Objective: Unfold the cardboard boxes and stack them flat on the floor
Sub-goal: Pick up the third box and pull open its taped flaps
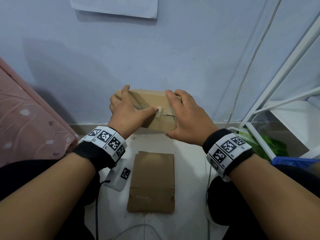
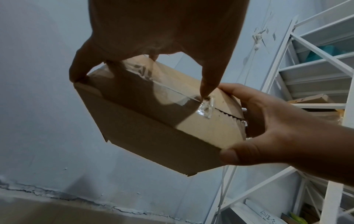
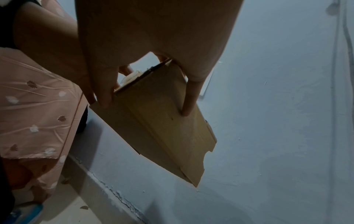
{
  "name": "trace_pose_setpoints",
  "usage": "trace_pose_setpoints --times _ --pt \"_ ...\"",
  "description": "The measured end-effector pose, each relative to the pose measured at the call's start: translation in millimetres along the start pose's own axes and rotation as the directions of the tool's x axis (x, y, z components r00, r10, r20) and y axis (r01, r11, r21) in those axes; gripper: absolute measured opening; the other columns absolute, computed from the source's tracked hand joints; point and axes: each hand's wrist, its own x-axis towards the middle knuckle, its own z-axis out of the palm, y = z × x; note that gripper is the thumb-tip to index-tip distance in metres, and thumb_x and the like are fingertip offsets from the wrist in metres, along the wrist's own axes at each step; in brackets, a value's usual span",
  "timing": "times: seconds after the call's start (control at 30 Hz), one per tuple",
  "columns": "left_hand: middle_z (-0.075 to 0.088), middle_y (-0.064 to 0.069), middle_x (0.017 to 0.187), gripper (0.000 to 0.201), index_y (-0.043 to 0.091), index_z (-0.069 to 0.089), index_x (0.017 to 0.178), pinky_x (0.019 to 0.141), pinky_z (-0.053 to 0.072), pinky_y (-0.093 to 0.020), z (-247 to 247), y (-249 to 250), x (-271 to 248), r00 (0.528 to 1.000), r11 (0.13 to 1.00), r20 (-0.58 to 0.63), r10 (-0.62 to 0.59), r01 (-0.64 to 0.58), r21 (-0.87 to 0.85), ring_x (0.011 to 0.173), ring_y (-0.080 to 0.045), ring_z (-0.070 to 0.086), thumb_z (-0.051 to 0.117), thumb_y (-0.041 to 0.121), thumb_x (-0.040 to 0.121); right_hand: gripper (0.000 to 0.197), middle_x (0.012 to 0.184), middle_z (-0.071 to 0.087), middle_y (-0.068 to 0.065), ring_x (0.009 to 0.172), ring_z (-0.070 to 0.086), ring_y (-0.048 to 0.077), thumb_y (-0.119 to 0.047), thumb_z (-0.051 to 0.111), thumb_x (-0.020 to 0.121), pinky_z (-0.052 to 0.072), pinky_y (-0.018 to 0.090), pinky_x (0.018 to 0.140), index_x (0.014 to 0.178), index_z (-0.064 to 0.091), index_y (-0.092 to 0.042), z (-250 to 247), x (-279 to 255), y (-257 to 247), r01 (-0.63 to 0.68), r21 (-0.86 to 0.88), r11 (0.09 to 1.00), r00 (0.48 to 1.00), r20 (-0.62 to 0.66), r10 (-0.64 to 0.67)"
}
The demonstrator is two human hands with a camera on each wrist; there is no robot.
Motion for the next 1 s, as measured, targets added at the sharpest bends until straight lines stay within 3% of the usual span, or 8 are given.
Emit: trace_pose_setpoints --times 0.27,0.4,0.57,1.0 --pt "0.012 -0.007 0.159 0.116 0.035 0.015 0.157 0.118 0.026 -0.048 -1.3 0.6 -0.3 1.000 1.000 0.006 0.002 -0.002 0.007 0.151 -0.027 0.012 0.076 0.071 0.065 0.119 0.151 0.025 0.009 0.137 0.031 0.025 -0.042 0.086 0.065 0.052 0.039 0.087 0.158 0.015 -0.018 1.2 1.2 -0.9 -0.009 0.010 1.000 1.000 0.002 0.009" --pt "0.008 -0.007 0.162 0.136 0.037 0.012 0.156 0.120 0.025 -0.052 -3.0 1.0 -2.7 1.000 1.000 0.021 -0.013 0.013 0.016 0.152 -0.026 0.008 0.073 0.084 0.044 0.118 0.151 0.025 0.009 0.135 0.034 0.026 -0.043 0.085 0.065 0.053 0.040 0.086 0.158 0.015 -0.020 2.8 1.5 -1.3 -0.010 0.016 1.000 1.000 0.002 0.010" --pt "0.008 -0.009 0.160 0.127 0.035 0.011 0.157 0.118 0.026 -0.051 -2.7 0.7 -1.8 1.000 0.999 0.018 -0.008 0.008 0.031 0.151 -0.028 0.010 0.086 0.067 0.059 0.118 0.151 0.026 0.010 0.135 0.035 0.026 -0.042 0.085 0.064 0.053 0.040 0.086 0.157 0.016 -0.019 3.8 1.4 -1.3 -0.004 0.024 1.000 1.000 0.000 0.004" --pt "0.015 -0.010 0.155 0.116 0.032 0.013 0.157 0.116 0.028 -0.046 -5.0 3.6 1.6 1.000 1.000 0.025 -0.006 0.006 0.011 0.149 -0.029 0.014 0.087 0.053 0.070 0.119 0.151 0.025 0.010 0.134 0.037 0.029 -0.042 0.085 0.064 0.054 0.043 0.088 0.157 0.016 -0.019 7.5 2.5 -1.9 -0.014 0.031 0.999 1.000 0.009 0.013"
